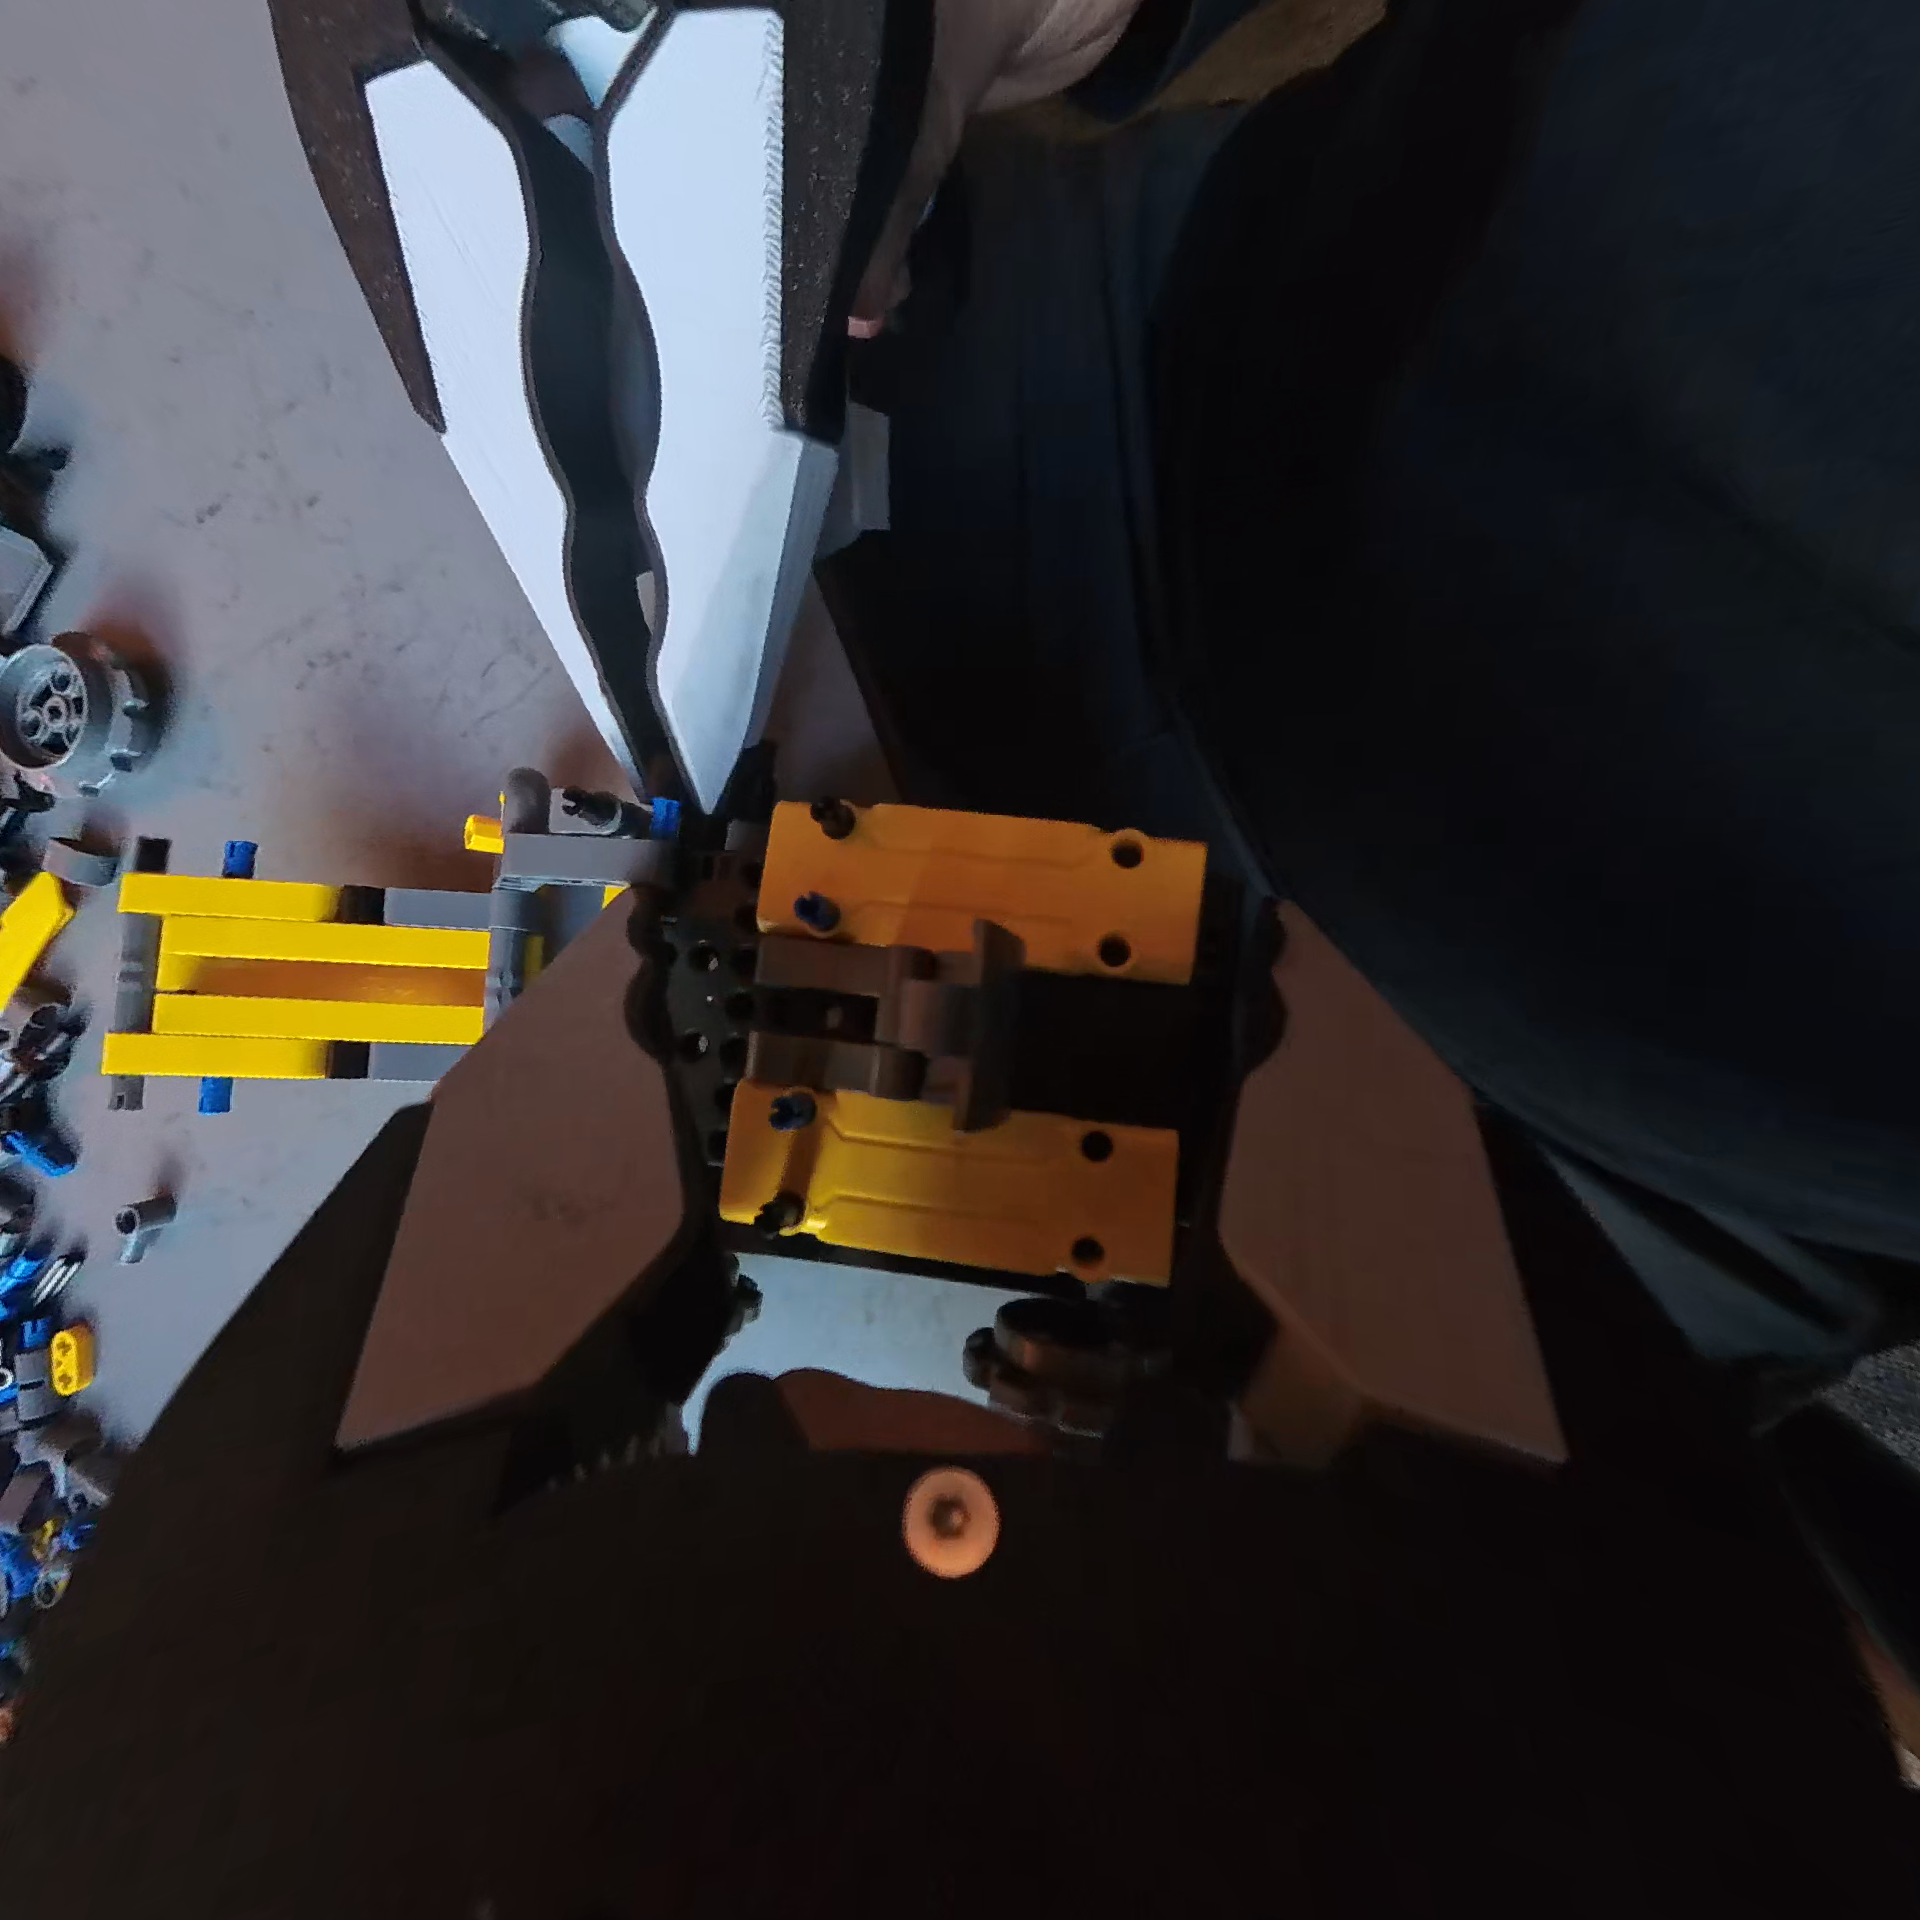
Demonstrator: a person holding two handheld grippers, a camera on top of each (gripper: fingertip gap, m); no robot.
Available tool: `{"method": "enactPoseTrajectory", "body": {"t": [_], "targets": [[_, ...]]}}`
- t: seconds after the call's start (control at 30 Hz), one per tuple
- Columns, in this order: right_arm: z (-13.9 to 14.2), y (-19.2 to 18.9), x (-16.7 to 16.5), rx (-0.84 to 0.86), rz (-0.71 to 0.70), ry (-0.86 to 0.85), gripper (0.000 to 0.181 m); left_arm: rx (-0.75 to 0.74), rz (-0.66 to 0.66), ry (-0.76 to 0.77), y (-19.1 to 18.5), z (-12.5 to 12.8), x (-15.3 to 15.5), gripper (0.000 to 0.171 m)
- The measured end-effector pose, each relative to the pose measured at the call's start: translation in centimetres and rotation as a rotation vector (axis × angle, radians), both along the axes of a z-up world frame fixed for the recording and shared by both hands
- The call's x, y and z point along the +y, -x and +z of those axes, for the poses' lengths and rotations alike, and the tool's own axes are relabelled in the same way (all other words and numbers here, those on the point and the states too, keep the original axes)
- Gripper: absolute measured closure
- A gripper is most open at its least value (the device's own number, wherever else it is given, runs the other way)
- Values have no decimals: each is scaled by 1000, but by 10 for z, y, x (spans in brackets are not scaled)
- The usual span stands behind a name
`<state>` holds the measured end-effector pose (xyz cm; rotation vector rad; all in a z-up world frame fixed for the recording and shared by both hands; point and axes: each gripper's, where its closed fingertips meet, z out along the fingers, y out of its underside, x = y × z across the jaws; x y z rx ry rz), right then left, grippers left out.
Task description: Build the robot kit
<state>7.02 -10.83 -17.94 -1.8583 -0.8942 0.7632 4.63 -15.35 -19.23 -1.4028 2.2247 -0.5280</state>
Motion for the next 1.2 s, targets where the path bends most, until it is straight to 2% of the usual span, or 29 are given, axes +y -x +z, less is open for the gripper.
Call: {"method": "enactPoseTrajectory", "body": {"t": [0.83,1.1,1.2], "targets": [[-1,2,9,-72,24,19,174,-40,48,-17,-1,-3,7,67],[-1,2,10,-171,58,-109,174,-52,47,-13,0,-3,7,65],[0,3,8,-138,88,-69,174,-56,39,-10,0,-3,7,65]]}}
